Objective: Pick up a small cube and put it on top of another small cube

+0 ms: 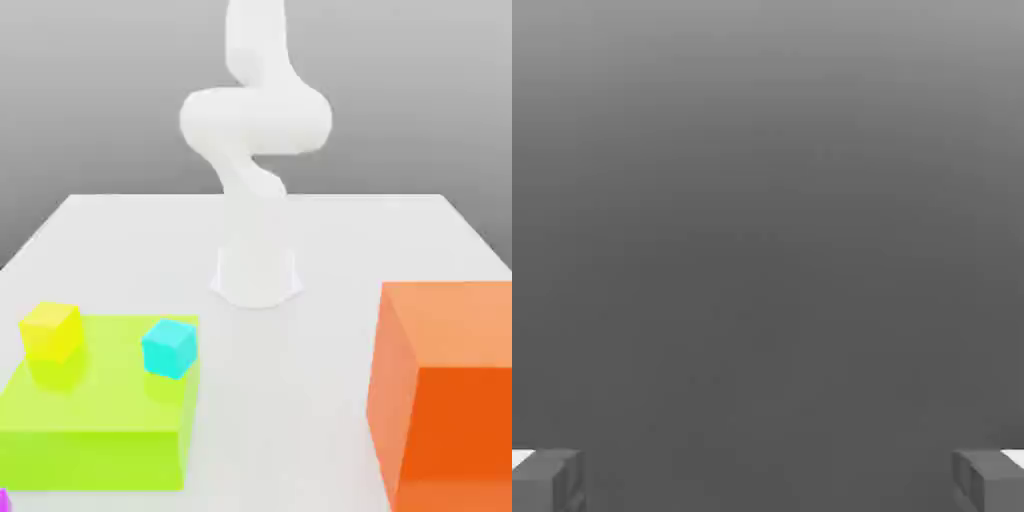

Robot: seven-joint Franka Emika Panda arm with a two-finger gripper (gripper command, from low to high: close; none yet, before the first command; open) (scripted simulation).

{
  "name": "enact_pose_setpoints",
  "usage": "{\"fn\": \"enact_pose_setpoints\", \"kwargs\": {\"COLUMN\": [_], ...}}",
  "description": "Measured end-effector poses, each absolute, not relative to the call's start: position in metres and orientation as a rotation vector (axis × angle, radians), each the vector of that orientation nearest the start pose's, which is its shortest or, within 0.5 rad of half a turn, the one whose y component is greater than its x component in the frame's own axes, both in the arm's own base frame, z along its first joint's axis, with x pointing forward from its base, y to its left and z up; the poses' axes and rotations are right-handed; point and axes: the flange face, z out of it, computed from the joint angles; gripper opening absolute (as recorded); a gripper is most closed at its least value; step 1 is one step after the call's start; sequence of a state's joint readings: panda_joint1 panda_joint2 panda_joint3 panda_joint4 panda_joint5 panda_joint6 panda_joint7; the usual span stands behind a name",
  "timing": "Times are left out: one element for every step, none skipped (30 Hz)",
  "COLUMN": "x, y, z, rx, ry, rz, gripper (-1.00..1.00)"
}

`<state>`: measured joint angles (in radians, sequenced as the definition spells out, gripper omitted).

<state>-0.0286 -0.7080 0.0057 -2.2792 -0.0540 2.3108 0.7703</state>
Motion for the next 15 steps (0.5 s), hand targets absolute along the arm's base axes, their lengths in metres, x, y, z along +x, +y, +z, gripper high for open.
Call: {"fn": "enact_pose_setpoints", "kwargs": {"x": [0.392,0.404,0.416,0.428,0.439,0.450,0.460,0.470,0.479,0.488,0.497,0.504,0.512,0.518,0.525], "y": [-0.014,-0.019,-0.024,-0.030,-0.037,-0.043,-0.051,-0.058,-0.066,-0.074,-0.083,-0.091,-0.100,-0.109,-0.118], "z": [0.679,0.669,0.659,0.648,0.637,0.626,0.614,0.602,0.589,0.576,0.563,0.549,0.535,0.521,0.507], "rx": [-2.589,-2.633,-2.675,-2.717,-2.757,-2.796,-2.835,-2.872,-2.907,-2.941,-2.974,-3.004,-3.033,-3.060,-3.085], "ry": [1.033,1.031,1.027,1.023,1.017,1.010,1.002,0.993,0.982,0.970,0.957,0.943,0.927,0.911,0.893], "rz": [-1.011,-1.000,-0.986,-0.969,-0.950,-0.929,-0.905,-0.880,-0.852,-0.822,-0.790,-0.756,-0.722,-0.686,-0.648], "gripper": [0.00,0.00,0.00,0.00,0.00,0.00,0.00,0.00,0.00,0.00,0.00,0.00,0.00,0.00,0.00]}}
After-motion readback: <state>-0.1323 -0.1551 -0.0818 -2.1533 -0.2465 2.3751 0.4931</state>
